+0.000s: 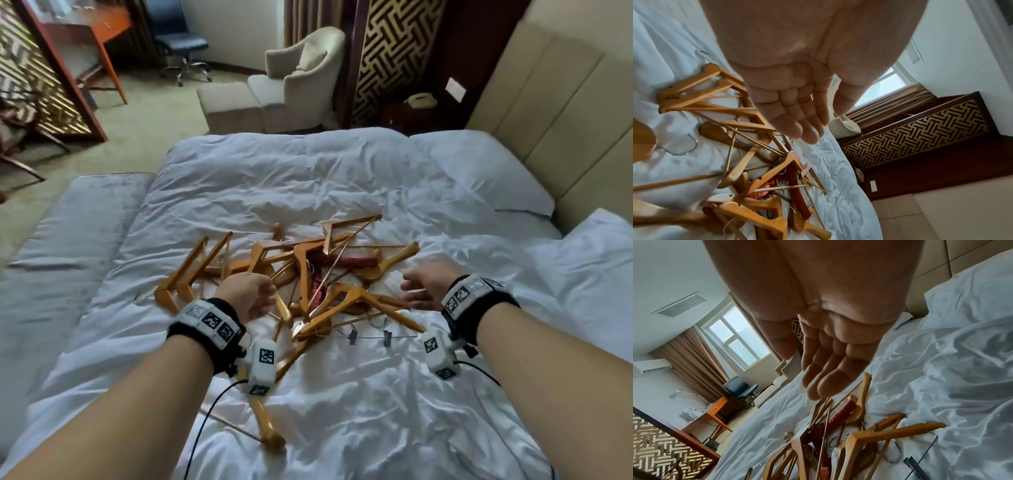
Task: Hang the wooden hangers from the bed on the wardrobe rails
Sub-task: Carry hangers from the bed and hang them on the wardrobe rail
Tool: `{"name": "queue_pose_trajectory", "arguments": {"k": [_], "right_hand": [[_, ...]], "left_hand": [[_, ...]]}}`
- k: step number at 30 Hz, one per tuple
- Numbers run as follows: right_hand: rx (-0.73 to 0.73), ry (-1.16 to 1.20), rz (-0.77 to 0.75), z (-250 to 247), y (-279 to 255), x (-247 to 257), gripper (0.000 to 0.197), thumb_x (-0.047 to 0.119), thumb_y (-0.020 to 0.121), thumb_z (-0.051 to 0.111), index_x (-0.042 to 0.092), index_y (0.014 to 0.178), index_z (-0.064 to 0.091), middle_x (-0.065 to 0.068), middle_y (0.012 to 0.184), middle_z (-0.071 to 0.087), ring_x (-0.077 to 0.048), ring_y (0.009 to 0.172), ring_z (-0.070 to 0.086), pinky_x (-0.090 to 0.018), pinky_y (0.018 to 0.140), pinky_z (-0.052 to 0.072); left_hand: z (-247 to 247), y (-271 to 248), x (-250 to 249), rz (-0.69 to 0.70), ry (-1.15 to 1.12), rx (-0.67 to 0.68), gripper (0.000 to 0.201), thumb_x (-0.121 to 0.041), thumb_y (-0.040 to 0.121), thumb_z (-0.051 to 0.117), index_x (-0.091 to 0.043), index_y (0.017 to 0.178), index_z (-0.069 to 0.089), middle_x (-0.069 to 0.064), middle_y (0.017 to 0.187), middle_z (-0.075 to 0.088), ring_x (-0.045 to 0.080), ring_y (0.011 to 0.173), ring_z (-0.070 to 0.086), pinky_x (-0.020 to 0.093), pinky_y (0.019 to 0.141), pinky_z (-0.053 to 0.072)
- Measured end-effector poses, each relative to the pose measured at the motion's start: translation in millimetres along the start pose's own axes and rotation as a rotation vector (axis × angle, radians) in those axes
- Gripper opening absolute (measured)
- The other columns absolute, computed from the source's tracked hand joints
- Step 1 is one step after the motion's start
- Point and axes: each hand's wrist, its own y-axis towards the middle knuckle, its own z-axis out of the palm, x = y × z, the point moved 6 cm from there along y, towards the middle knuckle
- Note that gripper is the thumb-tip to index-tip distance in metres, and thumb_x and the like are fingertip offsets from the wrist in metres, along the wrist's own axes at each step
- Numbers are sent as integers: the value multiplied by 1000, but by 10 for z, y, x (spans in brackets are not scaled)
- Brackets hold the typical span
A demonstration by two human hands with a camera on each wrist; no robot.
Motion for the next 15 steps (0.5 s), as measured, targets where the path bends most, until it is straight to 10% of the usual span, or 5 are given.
{"name": "queue_pose_trajectory", "arguments": {"k": [6,15], "right_hand": [[14,24,44,83,358,-8,16,20,97,54,4,95,60,-11,84,65,-22,61,63,-31,53,52],[164,39,191,644,1322,-302,19,24,97,53,8,91,61,-5,75,63,-17,58,62,-27,49,51]], "left_hand": [[226,354,65,-66,22,-16,19,-19,100,53,-4,109,61,12,90,66,21,71,64,29,58,52],[669,1064,440,-271,-48,-142,22,-23,99,56,-7,112,62,14,112,67,31,105,69,39,85,59]]}}
